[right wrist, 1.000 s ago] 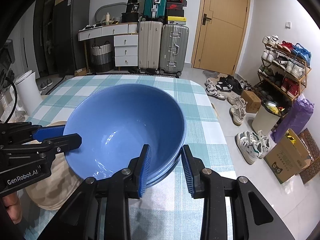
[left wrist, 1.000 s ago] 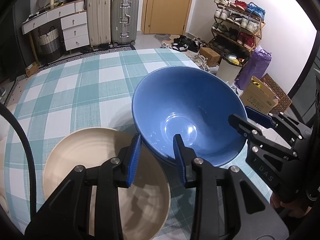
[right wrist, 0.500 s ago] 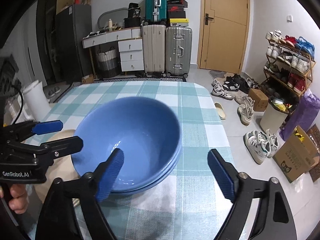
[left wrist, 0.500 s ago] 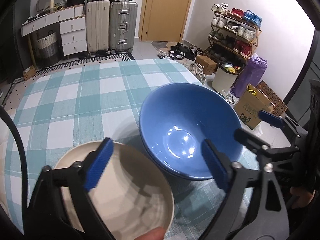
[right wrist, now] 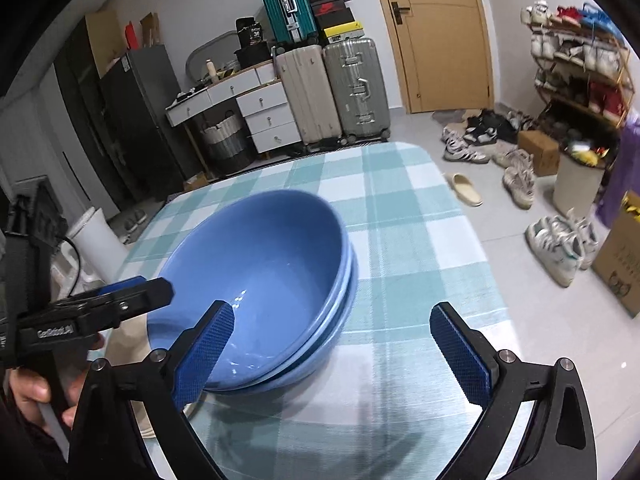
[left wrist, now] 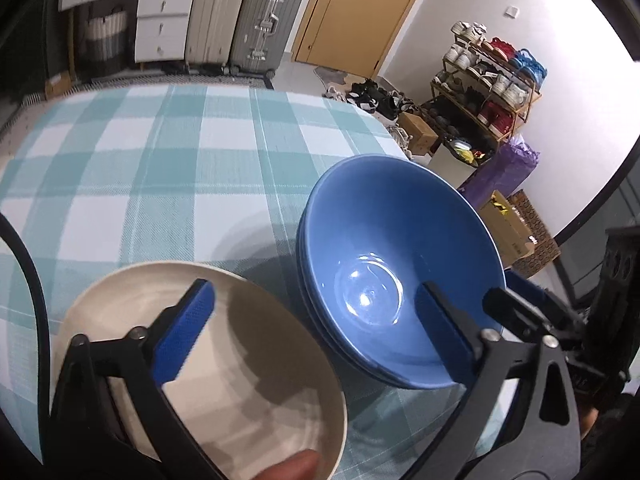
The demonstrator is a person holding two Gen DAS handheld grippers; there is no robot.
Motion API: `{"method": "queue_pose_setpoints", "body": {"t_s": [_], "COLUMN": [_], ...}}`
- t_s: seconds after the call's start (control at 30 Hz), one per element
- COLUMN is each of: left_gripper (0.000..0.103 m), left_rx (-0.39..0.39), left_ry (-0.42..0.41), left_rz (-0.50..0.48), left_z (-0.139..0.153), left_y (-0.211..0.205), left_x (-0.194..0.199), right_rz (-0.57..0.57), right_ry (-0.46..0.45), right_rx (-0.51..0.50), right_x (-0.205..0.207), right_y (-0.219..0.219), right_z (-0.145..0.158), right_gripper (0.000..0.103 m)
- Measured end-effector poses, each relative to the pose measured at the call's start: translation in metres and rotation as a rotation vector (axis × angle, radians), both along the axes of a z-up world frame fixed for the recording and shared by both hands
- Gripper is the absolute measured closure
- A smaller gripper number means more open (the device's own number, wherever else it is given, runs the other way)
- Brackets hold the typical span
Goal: Organize plates and bowls
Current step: 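Close both tools on the rim of the stacked blue bowls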
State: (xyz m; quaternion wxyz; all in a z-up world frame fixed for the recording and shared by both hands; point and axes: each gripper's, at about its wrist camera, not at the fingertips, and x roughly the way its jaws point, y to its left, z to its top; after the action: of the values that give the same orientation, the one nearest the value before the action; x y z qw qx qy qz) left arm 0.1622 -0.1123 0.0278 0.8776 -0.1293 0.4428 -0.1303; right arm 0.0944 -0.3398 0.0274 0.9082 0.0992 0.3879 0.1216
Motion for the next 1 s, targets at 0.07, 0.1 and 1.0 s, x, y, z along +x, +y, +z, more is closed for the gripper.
{"method": "queue_pose_setpoints", "body": {"t_s": [0.07, 0.1, 1.0], "left_gripper": [0.019, 0.024, 0.072], "left_rx": [-0.018, -0.034, 0.025], "left_ry": [0.031, 0.047, 0.020], "left_rz": [0.002, 0.001, -0.036], "left_z": [-0.009, -0.013, -0.016], "left_y": [0.001, 0.001, -0.020], "left_x": [0.006, 0.008, 0.015], "right_rz": [0.006, 0.011, 0.042], "right_ry": [0.008, 0.012, 0.016], "right_rx": [0.026, 0.037, 0.026], "right_x": [0.002, 0.003, 0.010], "right_y": [0.001, 0.002, 0.015], "right_z": [-0.005, -0.007, -0.011], "right_gripper": [0.003, 0.007, 0.052]}}
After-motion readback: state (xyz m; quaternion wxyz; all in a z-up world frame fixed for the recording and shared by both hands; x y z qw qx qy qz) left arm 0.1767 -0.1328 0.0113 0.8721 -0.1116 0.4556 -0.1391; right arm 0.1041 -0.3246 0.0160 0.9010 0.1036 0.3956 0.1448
